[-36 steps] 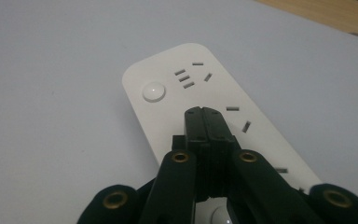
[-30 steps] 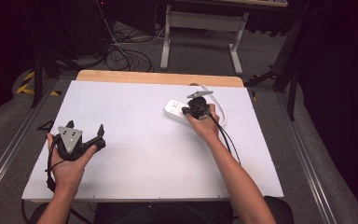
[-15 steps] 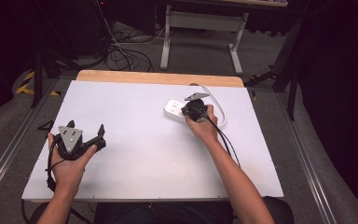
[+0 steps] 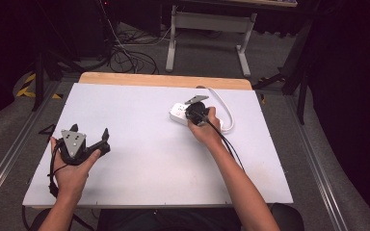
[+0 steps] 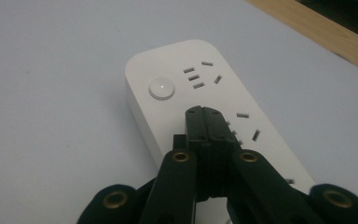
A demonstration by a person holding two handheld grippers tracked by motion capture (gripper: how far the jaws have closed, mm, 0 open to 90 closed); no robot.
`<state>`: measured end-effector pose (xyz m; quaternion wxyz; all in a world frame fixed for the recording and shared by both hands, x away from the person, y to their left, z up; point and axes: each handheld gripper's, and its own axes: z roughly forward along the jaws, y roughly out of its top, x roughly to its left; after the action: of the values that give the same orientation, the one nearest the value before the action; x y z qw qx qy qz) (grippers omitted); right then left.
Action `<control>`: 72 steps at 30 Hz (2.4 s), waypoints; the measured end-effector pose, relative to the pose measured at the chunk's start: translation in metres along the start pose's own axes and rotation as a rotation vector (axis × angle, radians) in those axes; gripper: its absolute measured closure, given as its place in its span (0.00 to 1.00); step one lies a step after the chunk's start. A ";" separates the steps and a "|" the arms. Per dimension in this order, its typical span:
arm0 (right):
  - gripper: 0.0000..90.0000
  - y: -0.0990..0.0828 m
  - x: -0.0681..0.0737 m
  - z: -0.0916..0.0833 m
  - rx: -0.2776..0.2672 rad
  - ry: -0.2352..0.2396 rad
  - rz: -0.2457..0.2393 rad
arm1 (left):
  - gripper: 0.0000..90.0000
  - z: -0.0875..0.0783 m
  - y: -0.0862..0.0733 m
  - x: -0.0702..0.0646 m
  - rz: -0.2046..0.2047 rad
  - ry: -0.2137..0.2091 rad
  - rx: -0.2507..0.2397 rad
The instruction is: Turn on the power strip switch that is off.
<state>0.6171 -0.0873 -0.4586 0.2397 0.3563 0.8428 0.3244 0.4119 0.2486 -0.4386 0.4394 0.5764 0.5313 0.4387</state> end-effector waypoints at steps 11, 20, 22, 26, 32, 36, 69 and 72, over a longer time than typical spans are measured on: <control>1.00 -0.001 -0.001 0.000 -0.006 0.008 0.017 | 0.09 -0.001 -0.001 0.001 -0.007 -0.002 0.005; 1.00 -0.003 -0.001 0.000 -0.022 0.008 0.018 | 0.09 -0.001 -0.001 0.001 -0.006 -0.001 0.009; 1.00 -0.003 -0.002 0.000 -0.023 0.013 0.025 | 0.09 -0.001 -0.001 0.001 -0.003 -0.002 0.008; 1.00 -0.003 -0.002 0.000 -0.025 0.014 0.030 | 0.08 0.000 -0.001 0.001 -0.003 -0.008 0.004; 1.00 -0.005 -0.003 0.000 -0.040 0.018 0.045 | 0.08 0.000 -0.001 0.001 -0.001 -0.015 0.004; 1.00 -0.005 -0.004 0.000 -0.039 0.024 0.056 | 0.08 0.000 -0.001 0.001 -0.002 -0.014 0.005; 1.00 -0.004 -0.007 0.001 -0.058 0.052 0.117 | 0.08 0.002 -0.001 -0.001 0.004 -0.019 0.011; 1.00 -0.003 -0.004 0.002 -0.069 0.040 0.106 | 0.08 0.002 -0.001 -0.001 0.000 -0.018 0.009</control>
<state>0.6192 -0.0916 -0.4615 0.2175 0.3852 0.8158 0.3725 0.4139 0.2475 -0.4401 0.4415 0.5824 0.5292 0.4311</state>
